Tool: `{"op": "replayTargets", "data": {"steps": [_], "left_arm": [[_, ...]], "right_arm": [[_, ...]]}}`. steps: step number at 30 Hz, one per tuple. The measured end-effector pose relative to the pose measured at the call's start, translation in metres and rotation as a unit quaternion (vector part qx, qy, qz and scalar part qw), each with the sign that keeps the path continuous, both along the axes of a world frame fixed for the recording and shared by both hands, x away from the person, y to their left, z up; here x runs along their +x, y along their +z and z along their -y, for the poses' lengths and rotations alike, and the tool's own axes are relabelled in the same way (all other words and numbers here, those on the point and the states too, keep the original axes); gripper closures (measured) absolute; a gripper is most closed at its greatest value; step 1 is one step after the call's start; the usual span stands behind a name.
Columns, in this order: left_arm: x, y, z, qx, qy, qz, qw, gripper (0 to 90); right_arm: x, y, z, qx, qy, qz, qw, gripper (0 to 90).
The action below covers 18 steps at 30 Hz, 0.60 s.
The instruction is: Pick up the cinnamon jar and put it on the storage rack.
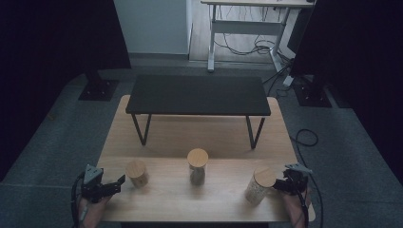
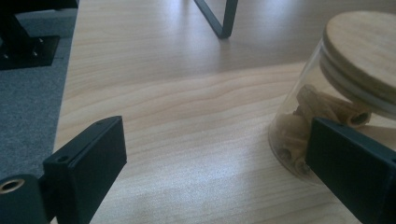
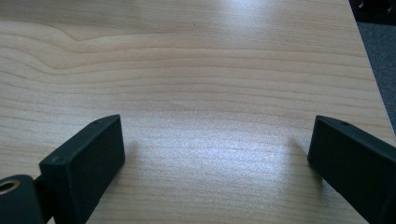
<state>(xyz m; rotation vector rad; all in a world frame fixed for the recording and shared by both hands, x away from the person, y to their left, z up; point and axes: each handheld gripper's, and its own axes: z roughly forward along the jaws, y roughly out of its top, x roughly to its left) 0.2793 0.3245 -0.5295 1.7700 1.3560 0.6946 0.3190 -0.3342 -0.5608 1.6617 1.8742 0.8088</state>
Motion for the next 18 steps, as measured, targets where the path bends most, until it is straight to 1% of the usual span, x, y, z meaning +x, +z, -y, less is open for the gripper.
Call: {"op": "replayTargets", "data": {"steps": [6, 9, 10, 18], "left_arm": [[-0.002, 0.005, 0.000, -0.005, 0.001, 0.014, 0.9999, 5.2], [-0.003, 0.007, 0.000, -0.007, 0.001, 0.018, 0.9998, 5.2], [-0.004, 0.009, -0.001, -0.009, 0.001, 0.023, 0.9997, 5.2], [-0.005, 0.012, -0.001, -0.016, 0.002, 0.034, 0.9993, 5.2]], "right_arm": [[0.000, 0.000, 0.000, 0.000, 0.000, 0.000, 1.0000, 3.2], [0.000, 0.000, 0.000, 0.000, 0.000, 0.000, 1.0000, 3.2], [0.000, 0.000, 0.000, 0.000, 0.000, 0.000, 1.0000, 3.2], [0.000, 0.000, 0.000, 0.000, 0.000, 0.000, 1.0000, 3.2]]}}
